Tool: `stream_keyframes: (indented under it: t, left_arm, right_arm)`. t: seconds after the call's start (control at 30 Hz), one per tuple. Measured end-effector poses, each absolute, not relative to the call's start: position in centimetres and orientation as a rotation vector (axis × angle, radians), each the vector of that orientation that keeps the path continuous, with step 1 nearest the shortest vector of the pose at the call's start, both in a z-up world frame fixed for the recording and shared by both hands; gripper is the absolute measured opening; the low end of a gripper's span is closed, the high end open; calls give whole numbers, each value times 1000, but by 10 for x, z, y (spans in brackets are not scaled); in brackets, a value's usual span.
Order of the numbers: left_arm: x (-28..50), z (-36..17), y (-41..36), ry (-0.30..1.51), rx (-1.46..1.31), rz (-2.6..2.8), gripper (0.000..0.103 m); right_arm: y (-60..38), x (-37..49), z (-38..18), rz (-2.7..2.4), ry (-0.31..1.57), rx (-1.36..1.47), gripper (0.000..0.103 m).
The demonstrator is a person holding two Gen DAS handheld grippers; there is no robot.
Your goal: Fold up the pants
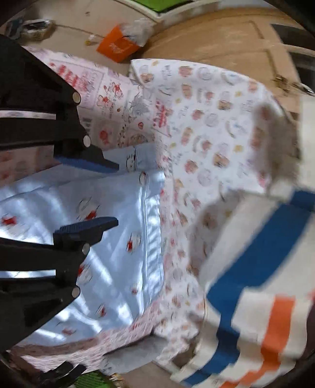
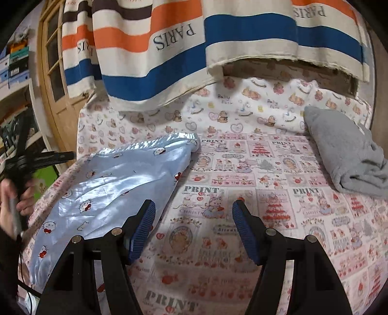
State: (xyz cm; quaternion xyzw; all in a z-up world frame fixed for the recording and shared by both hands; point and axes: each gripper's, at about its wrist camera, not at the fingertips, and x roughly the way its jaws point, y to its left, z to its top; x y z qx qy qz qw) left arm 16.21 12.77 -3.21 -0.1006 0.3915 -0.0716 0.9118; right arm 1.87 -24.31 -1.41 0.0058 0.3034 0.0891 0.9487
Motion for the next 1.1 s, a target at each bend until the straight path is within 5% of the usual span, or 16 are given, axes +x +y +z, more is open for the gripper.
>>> stream_keyframes:
  t: [0.6, 0.73, 1.1]
  left_arm:
    - [227, -58, 130, 856, -219, -143, 26]
    - [225, -60, 129, 851, -216, -168, 2]
    - [215, -49, 132, 815, -65, 55, 1]
  right_arm:
    - [-245, 30, -27, 162, 620, 12, 67]
    - [-250, 32, -30, 175, 642, 43, 67]
    - [-250, 32, -30, 173, 644, 42, 67]
